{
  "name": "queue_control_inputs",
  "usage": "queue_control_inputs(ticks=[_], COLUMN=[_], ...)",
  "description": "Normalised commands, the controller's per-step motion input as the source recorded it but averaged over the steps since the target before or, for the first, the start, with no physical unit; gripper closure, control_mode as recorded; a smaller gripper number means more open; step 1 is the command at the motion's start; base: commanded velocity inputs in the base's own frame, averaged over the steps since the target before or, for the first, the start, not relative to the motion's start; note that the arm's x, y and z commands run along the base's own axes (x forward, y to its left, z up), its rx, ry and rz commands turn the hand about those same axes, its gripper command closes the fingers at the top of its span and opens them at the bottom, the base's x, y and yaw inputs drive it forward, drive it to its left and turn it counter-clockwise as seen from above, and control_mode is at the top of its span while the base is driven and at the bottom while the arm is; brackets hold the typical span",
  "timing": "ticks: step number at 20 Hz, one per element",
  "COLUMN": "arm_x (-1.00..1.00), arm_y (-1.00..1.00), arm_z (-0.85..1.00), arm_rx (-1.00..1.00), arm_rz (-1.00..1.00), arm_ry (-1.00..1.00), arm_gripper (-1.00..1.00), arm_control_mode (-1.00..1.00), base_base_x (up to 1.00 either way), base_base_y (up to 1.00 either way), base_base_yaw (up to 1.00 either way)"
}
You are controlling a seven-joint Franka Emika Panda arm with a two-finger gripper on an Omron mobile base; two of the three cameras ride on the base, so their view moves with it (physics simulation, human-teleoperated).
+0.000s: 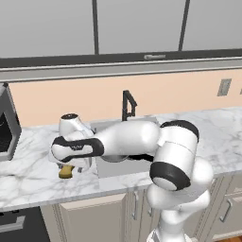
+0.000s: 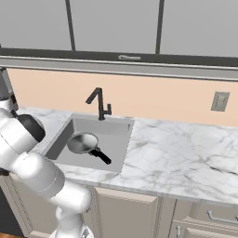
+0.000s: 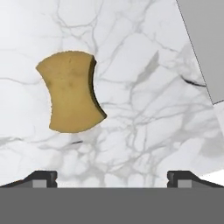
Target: Pick the pan and sponge and place them into the sink. Then turn on the water.
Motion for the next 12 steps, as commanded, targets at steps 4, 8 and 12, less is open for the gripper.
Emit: queue_control_inputs(ticks=[4, 8, 12], arm_x=[0.18, 0.16, 0.30], arm_y=[0.03, 0.00, 0.15], arm_z=[-0.39, -0.22, -0.07], arm_rx=[-0.01, 0.00, 0.00], arm_rz=[-0.01, 0.00, 0.00], arm_ry=[0.00, 0.00, 0.00], arm_gripper=[-1.00, -1.00, -1.00], arm_control_mode=[-1.00, -1.00, -1.00], base_base_x=[0.00, 0.00, 0.00], base_base_y=[0.00, 0.00, 0.00], base_base_yaw=[0.00, 0.00, 0.00])
